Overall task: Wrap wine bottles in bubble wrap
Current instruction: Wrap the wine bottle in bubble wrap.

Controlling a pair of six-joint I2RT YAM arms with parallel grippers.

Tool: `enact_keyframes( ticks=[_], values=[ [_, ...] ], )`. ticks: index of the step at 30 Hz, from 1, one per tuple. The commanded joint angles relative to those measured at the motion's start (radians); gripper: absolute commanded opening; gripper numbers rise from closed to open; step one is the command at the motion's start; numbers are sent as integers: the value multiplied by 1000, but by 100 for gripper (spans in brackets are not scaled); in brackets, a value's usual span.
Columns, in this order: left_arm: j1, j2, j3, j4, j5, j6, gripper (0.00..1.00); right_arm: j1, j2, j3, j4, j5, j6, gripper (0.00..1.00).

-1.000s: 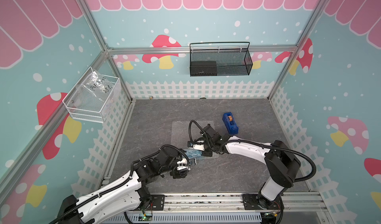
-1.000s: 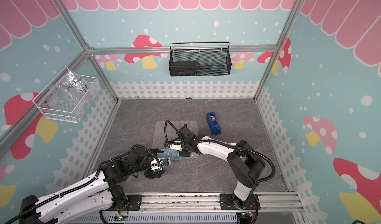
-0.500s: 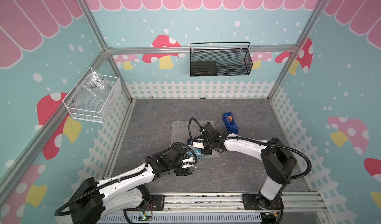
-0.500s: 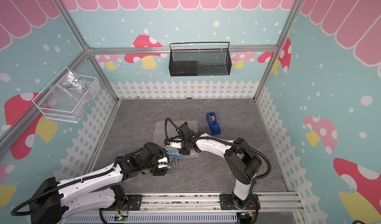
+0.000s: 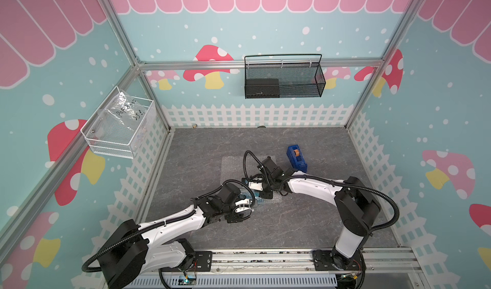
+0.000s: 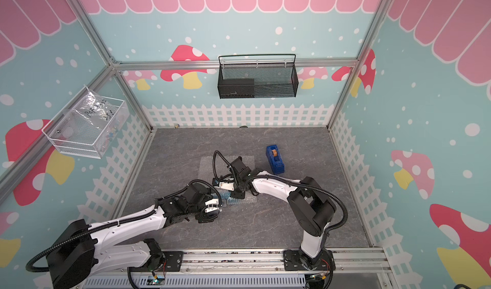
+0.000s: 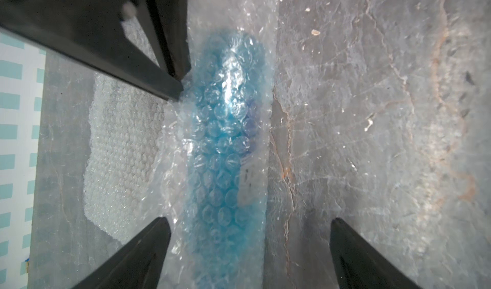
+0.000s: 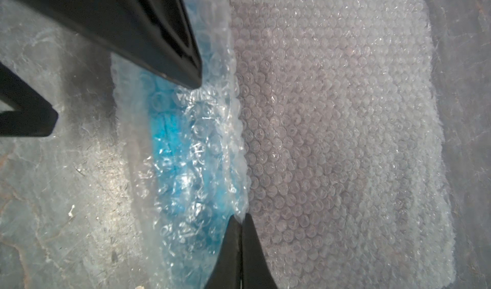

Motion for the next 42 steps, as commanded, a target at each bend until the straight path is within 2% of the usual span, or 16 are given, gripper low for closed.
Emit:
enact_keyframes(
  ticks=[1,7,10,28,36,42],
  values=[
    [13,26,36,17,12,15,96,-7,26,7,-50,-28,-20,5],
    [22,67,54,18,23,1,96,-15,29,1,-43,-20,-20,10],
    [25,82,60,14,31,-7,96,-26,33,5,-35,-29,-20,16],
    [42,167,126,-85,56,-40,92,-155,22,60,27,-117,-14,26],
    [45,206,147,-121,59,-50,89,-261,0,81,60,0,13,29],
    [46,234,163,-147,57,-45,89,-337,-9,122,75,12,32,32]
  ],
)
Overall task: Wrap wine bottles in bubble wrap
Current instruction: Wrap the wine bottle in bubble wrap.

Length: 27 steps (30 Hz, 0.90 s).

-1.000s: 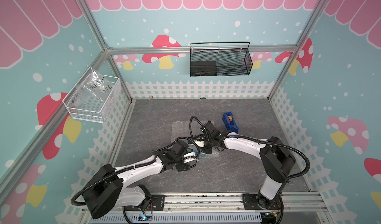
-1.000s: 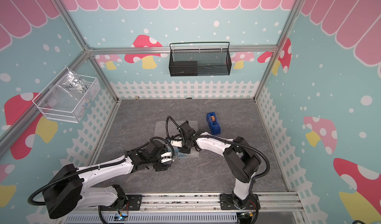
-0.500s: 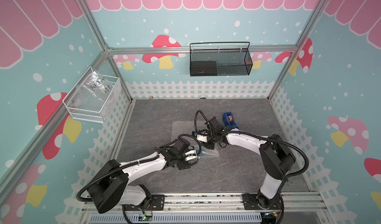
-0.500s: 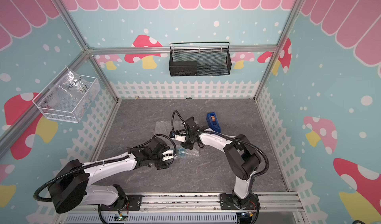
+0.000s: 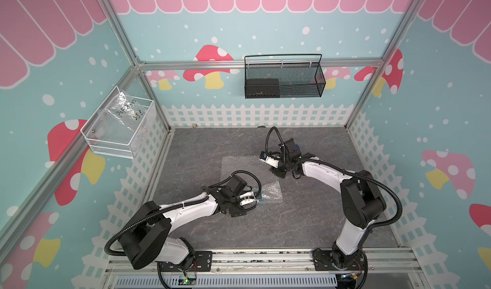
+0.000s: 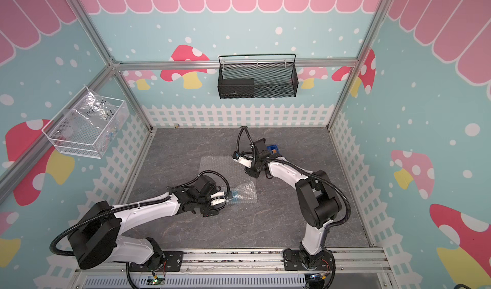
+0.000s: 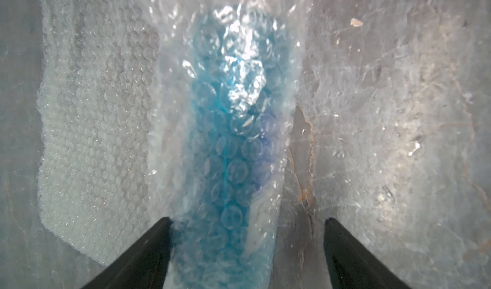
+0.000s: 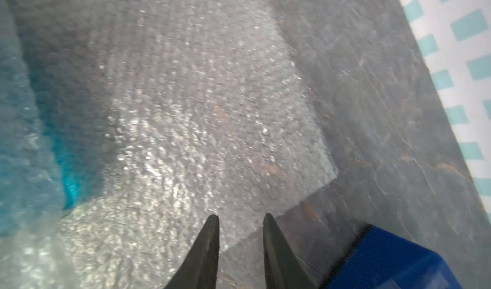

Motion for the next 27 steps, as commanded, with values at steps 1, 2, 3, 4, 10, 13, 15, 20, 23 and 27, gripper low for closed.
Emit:
enact_keyframes(
  ticks=[1,2,3,4,10,13,15,20,23,27],
  values=[
    [5,29,14,-79,29,-1,88,-23,-33,29,22,0,9,32],
    [5,35,19,-85,26,0,88,-29,-33,32,31,-6,9,32],
    [5,39,23,-88,25,0,88,-31,-31,34,36,-7,7,32],
    [7,45,27,-93,25,0,88,-33,-27,37,43,-11,5,32],
    [16,90,62,-114,33,-5,87,-39,-16,46,67,-42,1,33],
    [24,107,75,-123,43,-9,87,-46,-11,47,74,-61,-1,33],
    [32,118,85,-135,51,-11,86,-52,-8,47,78,-73,-2,33],
    [52,157,119,-156,81,-18,86,-68,4,59,81,-84,-7,33],
    [61,181,141,-164,100,-29,85,-73,14,68,81,-93,-11,33],
    [72,214,166,-181,110,-32,84,-81,25,78,81,-102,-18,33]
  ],
)
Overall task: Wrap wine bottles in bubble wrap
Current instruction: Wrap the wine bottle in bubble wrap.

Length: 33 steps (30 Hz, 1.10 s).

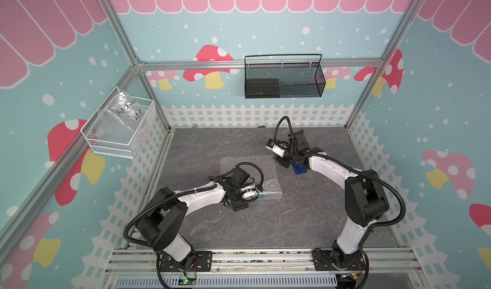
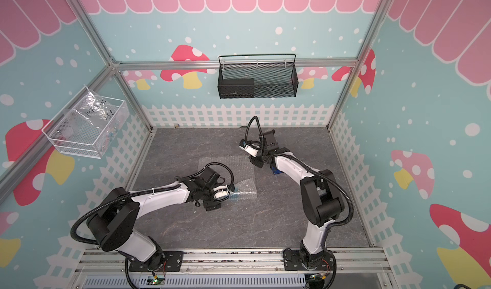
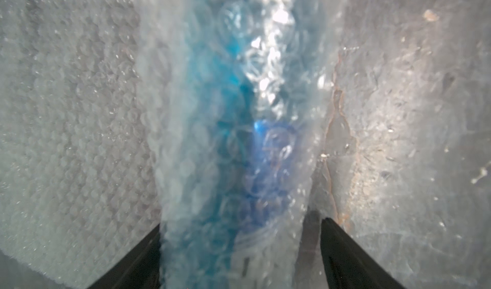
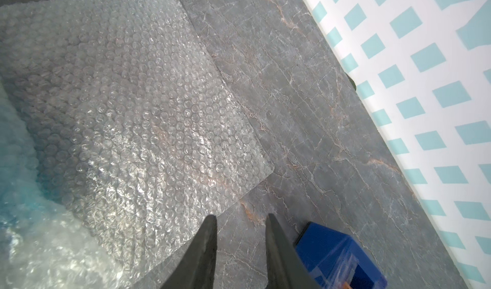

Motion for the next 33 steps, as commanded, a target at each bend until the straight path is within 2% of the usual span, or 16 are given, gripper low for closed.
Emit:
enact_keyframes(
  ticks=[1,10,12,16,21,24,26,29,30,31,33],
  values=[
    [5,38,16,-95,71,-13,83,-9,28,29,6,-32,-25,33],
    [35,100,57,-110,114,-29,80,-31,52,55,7,-56,-25,33],
    [40,115,68,-112,122,-35,75,-33,58,63,6,-60,-25,34],
    [42,135,78,-128,118,-38,58,-38,55,67,7,-64,-28,34],
    [42,158,79,-137,117,-47,52,-45,33,62,0,-61,-29,34],
    [42,163,85,-137,118,-64,44,-50,5,60,-3,-56,-10,34],
    [42,152,86,-126,123,-91,37,-61,-17,67,-3,-47,37,34],
    [46,108,71,-93,148,-145,29,-109,-66,82,-7,-32,198,39],
    [46,85,61,-78,154,-159,26,-140,-90,76,-12,-37,276,43],
    [46,60,47,-58,158,-172,24,-176,-118,56,-10,-39,374,51],
    [46,-1,16,-18,159,-186,21,-267,-185,-28,14,-163,582,60]
  ],
)
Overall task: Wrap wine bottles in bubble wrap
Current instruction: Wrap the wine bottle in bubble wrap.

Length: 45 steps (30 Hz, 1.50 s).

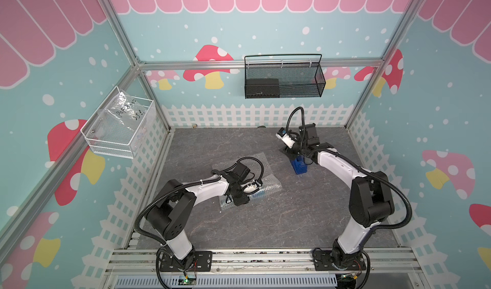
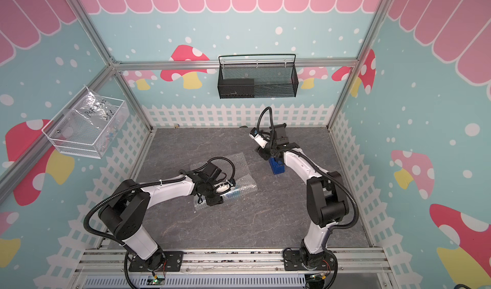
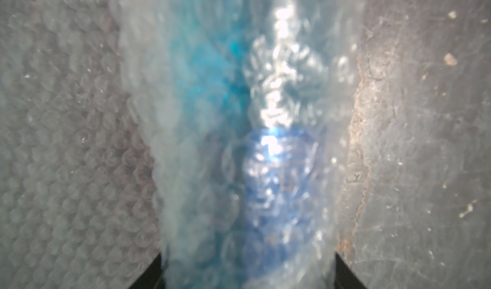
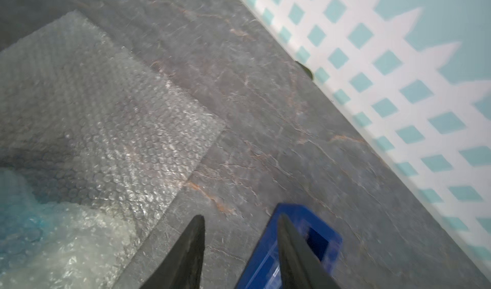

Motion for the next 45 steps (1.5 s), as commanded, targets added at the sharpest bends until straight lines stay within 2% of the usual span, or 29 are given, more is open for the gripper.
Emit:
enact_keyframes(
  ticks=[1,2,3,4,5,8,12,14,16,18,20,24,27,29,35,39,45],
  values=[
    [-1,-100,-58,43,53,-57,20,-145,-139,-121,46,-226,404,64],
    [-1,-132,-72,64,52,-65,20,-175,-175,-193,86,-345,478,74],
    [0,-167,-86,87,53,-74,19,-186,-228,-287,152,-443,547,92],
    [1,-201,-98,109,55,-85,19,-177,-296,-391,229,-499,607,99],
    [3,-232,-105,124,55,-96,18,-161,-370,-477,303,-527,670,100],
    [19,-328,-115,161,64,-132,16,-100,-636,-742,512,-501,876,99],
    [59,-466,-123,237,67,-204,12,-93,-924,-1020,756,-472,1197,100],
    [78,-529,-114,266,58,-244,11,-91,-1018,-1101,893,-452,1316,100],
    [95,-579,-94,278,50,-274,11,-52,-1063,-1097,958,-441,1322,100],
    [99,-607,-56,275,48,-299,11,25,-1060,-1019,886,-411,1239,100],
    [99,-631,-22,286,56,-342,10,100,-1016,-970,917,-384,1211,99],
    [99,-676,24,340,117,-461,10,154,-807,-963,1310,-411,1322,100],
    [99,-686,66,358,159,-529,9,196,-608,-840,1499,-516,1353,99],
    [98,-693,78,382,179,-565,9,228,-516,-768,1590,-543,1367,100],
    [90,-713,83,424,200,-616,9,249,-432,-628,1514,-565,1280,100],
    [77,-712,63,474,256,-645,9,255,-401,-563,1432,-573,1225,100],
    [66,-686,34,627,320,-739,9,259,-321,-498,1423,-614,1231,100]
  ],
)
